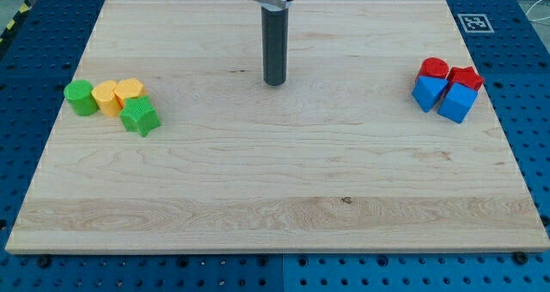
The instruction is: Point at yellow heart
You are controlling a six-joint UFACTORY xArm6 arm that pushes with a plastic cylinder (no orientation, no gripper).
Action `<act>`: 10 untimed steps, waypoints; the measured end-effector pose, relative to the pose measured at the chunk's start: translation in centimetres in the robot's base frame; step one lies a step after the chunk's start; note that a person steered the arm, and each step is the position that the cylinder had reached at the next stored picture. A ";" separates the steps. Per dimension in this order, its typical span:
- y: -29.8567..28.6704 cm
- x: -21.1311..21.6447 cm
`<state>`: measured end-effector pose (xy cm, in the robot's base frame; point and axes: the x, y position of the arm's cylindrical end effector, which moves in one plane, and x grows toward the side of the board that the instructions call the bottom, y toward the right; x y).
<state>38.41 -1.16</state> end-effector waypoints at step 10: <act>-10.4 11.2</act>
<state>49.58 -11.60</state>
